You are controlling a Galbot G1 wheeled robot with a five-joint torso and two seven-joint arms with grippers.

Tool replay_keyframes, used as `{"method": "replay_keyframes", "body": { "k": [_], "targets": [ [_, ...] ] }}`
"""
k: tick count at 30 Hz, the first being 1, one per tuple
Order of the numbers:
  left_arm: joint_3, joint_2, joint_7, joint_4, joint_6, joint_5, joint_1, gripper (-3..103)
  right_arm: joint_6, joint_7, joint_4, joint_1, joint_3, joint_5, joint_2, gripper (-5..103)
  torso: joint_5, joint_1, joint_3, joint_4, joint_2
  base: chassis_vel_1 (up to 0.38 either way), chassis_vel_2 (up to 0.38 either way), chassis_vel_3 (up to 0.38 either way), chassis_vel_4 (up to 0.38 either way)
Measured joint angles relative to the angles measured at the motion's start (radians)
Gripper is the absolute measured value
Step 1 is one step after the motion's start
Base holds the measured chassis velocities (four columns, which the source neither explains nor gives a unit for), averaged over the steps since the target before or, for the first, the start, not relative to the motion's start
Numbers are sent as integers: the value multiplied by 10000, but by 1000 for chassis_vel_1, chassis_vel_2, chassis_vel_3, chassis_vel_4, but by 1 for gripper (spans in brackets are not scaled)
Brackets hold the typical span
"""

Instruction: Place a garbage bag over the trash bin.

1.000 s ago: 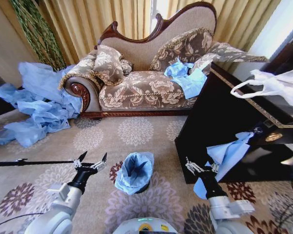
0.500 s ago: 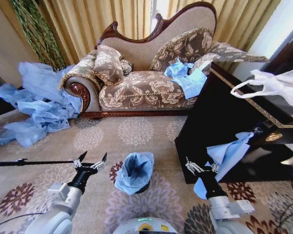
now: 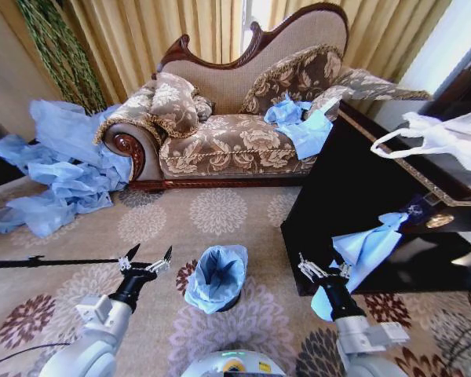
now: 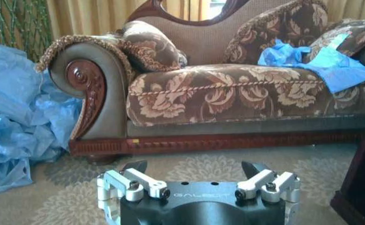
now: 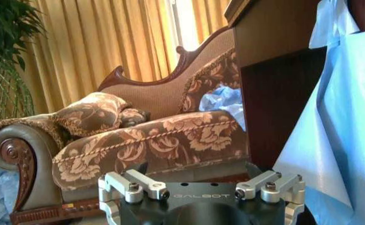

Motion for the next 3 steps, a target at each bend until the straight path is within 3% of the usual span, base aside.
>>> {"method": "replay_keyframes", "body": {
  "k": [3],
  "targets": [
    [0,0,0,0,0,0,0,100,0,0,0,0,0,0,0,100,0,0,0,0,0,0,0,0,0]
  ]
}}
